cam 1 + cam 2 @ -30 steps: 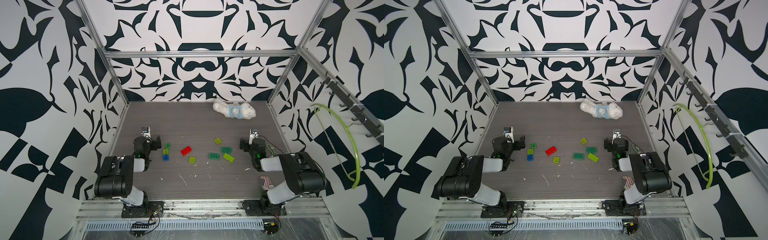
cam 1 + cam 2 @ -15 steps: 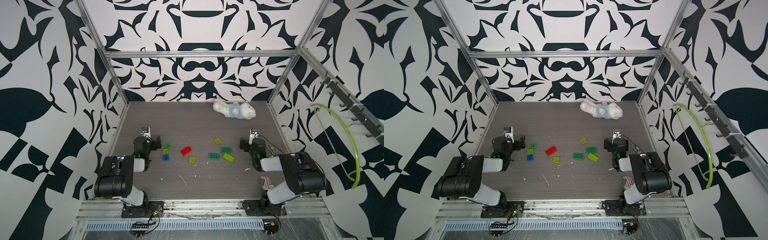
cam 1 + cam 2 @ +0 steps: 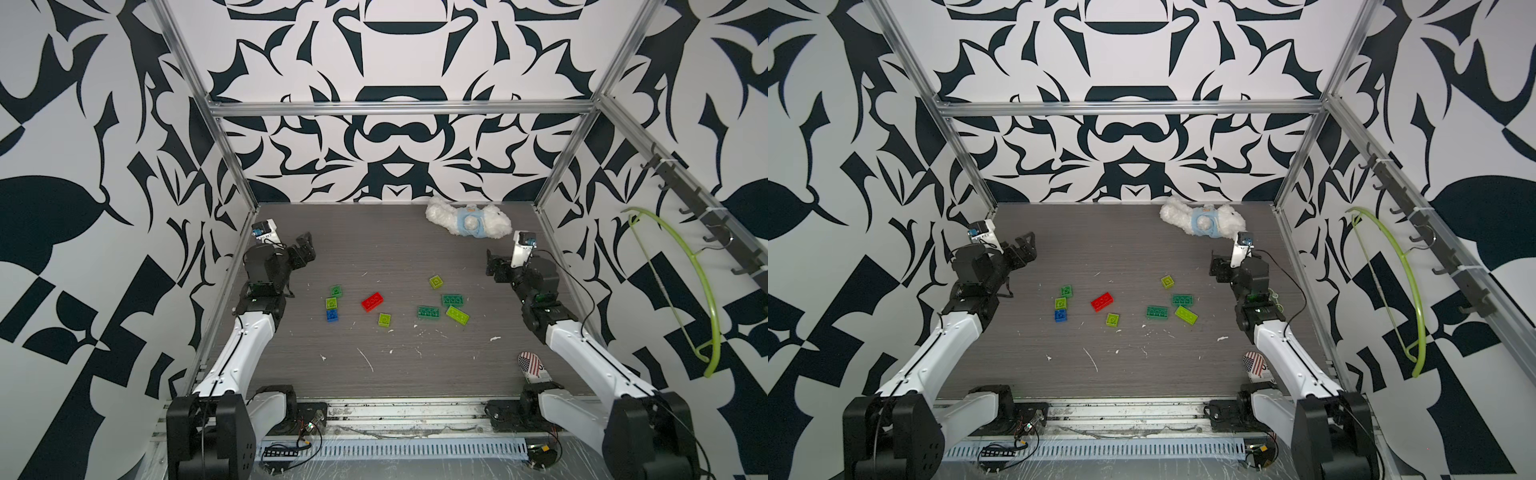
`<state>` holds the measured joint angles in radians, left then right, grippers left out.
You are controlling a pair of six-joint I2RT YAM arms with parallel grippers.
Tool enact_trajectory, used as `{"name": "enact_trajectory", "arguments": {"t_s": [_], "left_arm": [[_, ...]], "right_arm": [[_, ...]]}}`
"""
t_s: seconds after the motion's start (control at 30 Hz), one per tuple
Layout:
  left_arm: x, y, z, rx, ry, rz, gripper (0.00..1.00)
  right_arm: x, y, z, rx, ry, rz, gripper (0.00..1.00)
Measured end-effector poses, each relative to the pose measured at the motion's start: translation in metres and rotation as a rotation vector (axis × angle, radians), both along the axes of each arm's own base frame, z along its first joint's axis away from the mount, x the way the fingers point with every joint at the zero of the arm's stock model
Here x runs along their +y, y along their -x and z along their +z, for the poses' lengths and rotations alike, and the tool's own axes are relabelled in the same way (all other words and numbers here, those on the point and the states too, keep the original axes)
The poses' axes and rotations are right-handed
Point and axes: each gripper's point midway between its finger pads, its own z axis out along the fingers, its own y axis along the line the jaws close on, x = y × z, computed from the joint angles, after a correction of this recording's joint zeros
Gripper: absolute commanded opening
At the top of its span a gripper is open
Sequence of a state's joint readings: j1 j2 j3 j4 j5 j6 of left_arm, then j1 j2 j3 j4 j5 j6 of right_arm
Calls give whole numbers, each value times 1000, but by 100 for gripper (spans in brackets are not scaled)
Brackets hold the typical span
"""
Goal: Assemble a carrot with lego
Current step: Pick up the lego brick from the center of the board.
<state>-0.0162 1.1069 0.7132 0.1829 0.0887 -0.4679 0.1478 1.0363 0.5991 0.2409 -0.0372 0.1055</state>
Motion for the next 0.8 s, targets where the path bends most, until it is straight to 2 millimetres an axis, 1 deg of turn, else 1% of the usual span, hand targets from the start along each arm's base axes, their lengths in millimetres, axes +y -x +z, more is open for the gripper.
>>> {"name": "enact_trajectory", "arguments": {"t_s": [0.03,0.07,0.1,0.17,0.2,0.23,0.27,0.37,0.47,0.57,0.67,0.8], "left_arm": [[-11,4,-7,51,43,-40,95],[-21,8,-14,103,77,-79,95],[-30,11,-20,148,99,-114,95],[-48,18,-33,266,140,-193,94],[-55,20,-37,310,148,-223,92],[-61,21,-40,354,156,-251,89],[-66,23,-42,390,161,-276,88],[-73,34,-53,480,177,-307,88],[-72,53,-77,581,181,-301,88],[-67,70,-99,675,168,-272,88],[-63,77,-104,703,159,-256,89],[-61,78,-105,710,151,-240,90]], "right_arm": [[23,5,2,24,-4,81,87],[51,14,0,57,-2,182,87],[74,23,-4,88,7,263,87],[131,51,-21,177,48,471,87],[150,62,-29,210,69,542,87],[173,76,-42,256,104,631,87],[190,88,-54,294,133,704,86],[221,113,-92,406,195,845,84],[241,127,-122,477,258,938,84],[260,129,-142,509,301,999,82],[274,126,-158,519,333,1041,82],[285,118,-174,523,373,1070,79]]}}
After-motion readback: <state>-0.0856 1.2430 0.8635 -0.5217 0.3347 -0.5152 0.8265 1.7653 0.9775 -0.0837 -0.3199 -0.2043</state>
